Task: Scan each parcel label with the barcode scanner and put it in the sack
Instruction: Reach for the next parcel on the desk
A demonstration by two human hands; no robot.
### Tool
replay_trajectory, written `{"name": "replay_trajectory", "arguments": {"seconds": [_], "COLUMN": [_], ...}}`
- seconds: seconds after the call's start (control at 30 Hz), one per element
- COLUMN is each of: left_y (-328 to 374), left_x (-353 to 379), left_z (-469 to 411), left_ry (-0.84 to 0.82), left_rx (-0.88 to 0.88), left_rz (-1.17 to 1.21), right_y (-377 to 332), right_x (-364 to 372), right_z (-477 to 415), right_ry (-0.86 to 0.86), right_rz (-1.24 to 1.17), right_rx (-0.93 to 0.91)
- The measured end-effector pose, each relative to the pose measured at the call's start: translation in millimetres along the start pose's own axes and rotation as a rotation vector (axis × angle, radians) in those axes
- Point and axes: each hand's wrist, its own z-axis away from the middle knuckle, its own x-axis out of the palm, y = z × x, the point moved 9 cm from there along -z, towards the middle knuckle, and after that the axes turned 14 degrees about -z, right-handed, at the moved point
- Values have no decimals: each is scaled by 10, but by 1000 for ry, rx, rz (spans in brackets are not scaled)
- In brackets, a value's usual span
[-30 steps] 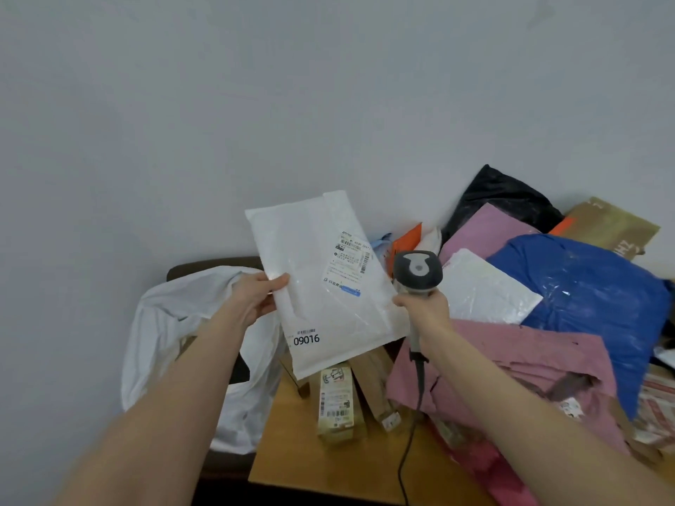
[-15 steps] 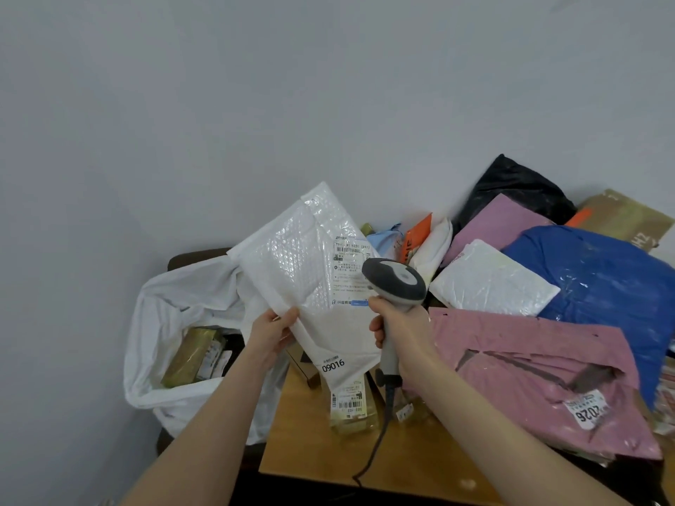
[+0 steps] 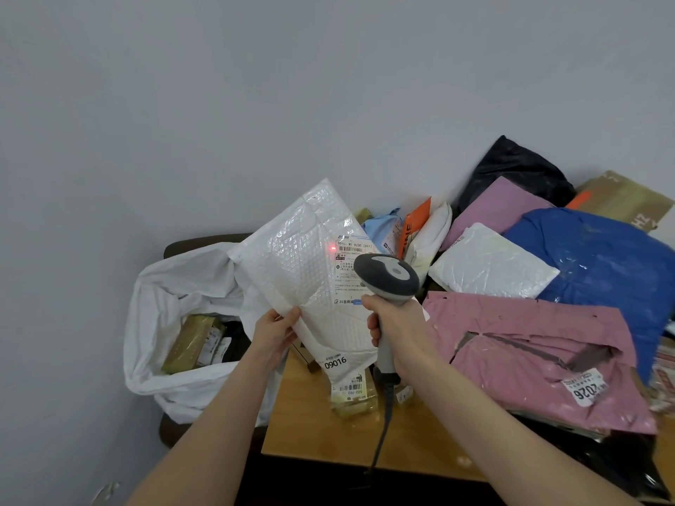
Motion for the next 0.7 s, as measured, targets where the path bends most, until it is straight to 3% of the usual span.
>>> {"name": "replay_trajectory", "arguments": {"seconds": [0.43,0.7], "left_y": [44,361], "left_x": [-170,-553], "left_z": [-22,-231], "left_ry": [9,58], "left_rx": [15,81], "left_rz": [-4,-84], "right_y": [98,78], "right_x": [134,590], "right_z": [17,-50], "right_ry": [1,-64], "right_rz": [-42,-155], "right_rx": [42,43]}}
